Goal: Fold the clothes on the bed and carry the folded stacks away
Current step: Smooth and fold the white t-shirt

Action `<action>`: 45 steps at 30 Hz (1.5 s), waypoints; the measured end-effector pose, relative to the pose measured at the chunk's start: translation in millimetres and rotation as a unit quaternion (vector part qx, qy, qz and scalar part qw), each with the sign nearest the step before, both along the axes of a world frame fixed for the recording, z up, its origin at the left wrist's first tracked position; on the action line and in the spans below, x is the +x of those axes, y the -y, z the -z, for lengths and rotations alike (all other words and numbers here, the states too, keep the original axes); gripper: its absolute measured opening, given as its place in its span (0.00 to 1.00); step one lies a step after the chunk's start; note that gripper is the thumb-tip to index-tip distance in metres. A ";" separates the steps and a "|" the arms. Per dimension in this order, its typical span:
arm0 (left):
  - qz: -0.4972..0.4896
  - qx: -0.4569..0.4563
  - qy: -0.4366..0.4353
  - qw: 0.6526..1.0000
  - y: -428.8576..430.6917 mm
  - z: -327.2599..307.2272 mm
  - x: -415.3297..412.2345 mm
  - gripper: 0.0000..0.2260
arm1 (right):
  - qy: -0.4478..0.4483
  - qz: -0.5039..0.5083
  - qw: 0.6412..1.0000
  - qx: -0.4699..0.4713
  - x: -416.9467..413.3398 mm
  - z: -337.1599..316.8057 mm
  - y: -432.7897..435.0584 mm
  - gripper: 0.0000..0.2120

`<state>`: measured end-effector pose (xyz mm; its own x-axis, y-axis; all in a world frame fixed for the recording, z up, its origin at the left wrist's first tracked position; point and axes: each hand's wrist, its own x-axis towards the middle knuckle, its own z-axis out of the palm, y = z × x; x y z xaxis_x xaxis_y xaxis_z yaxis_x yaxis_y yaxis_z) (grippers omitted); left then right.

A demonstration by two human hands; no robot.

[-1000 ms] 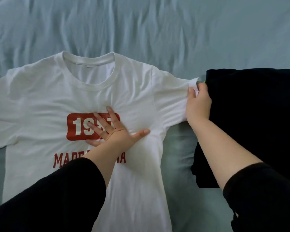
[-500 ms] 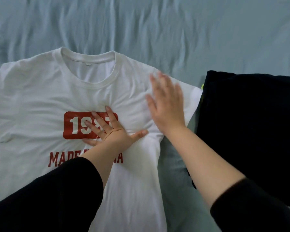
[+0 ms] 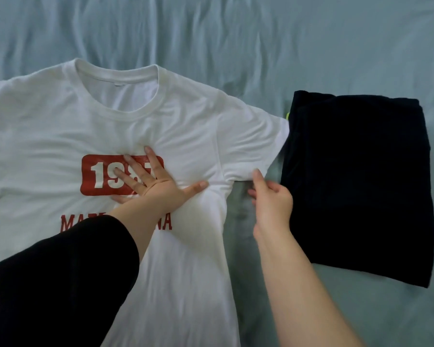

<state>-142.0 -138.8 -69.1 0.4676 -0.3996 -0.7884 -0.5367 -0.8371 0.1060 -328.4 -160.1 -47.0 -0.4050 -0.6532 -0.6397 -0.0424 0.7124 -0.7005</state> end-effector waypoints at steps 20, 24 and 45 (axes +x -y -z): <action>0.036 -0.072 0.046 0.996 -7.9 9.8 0.2 0.70 | -0.342 -0.178 0.877 -0.287 11.0 -1.1 -7.5 0.08; 0.033 -0.088 0.047 0.994 -11.9 9.3 0.5 0.72 | -0.355 -0.558 0.700 -0.268 34.1 14.9 -29.9 0.25; 0.362 -0.174 0.096 0.911 -293.5 -13.0 96.3 0.28 | -0.372 -0.717 0.557 -0.192 39.3 23.8 -246.6 0.30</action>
